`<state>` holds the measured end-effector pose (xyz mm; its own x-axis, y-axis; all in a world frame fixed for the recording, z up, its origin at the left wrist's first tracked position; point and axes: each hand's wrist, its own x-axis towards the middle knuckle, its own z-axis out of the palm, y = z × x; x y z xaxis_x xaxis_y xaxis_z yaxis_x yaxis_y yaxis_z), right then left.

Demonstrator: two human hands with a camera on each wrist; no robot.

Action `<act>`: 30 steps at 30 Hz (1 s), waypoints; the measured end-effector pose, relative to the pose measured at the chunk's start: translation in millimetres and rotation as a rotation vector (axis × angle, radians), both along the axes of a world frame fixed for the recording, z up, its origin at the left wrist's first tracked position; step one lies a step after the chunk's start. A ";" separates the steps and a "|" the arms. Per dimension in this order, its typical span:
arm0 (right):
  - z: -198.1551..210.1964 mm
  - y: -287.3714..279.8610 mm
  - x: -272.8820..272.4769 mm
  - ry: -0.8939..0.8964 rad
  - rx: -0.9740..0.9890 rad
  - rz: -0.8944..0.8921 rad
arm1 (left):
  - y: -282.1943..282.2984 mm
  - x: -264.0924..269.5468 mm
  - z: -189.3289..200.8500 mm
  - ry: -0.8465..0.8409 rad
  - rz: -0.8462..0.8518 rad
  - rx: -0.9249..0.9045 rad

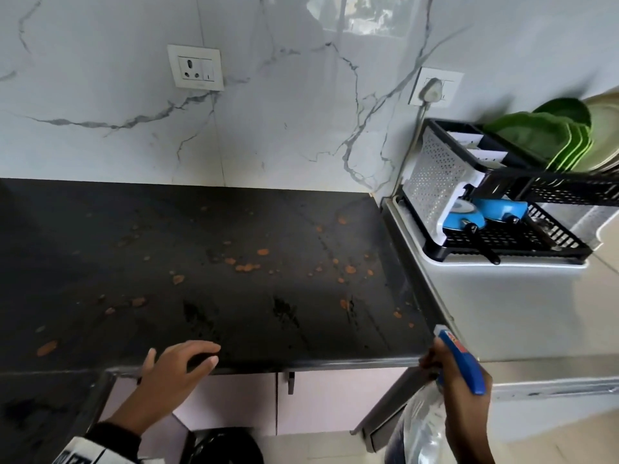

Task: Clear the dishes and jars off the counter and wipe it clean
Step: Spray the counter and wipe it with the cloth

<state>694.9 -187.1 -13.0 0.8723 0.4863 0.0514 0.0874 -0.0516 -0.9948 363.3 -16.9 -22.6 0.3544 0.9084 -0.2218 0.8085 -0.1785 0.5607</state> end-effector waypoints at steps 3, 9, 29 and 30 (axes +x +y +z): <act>12.7 18.4 6.6 0.017 0.094 -0.005 | 10.4 5.9 -1.8 0.008 -0.001 0.023; 41.1 42.5 5.7 -0.008 0.159 0.048 | 31.7 1.4 -4.6 -0.021 -0.014 0.005; 83.8 150.0 -12.4 0.304 0.340 0.087 | 94.9 -36.0 1.0 -0.097 0.033 0.041; 88.0 156.0 -10.9 0.299 0.352 0.097 | 98.7 -35.3 2.1 -0.098 0.033 0.042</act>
<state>684.0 -31.1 75.1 0.8250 0.5648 -0.0192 -0.2183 0.2872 -0.9327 328.0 81.9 -20.4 0.3422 0.9277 -0.1491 0.7561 -0.1777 0.6298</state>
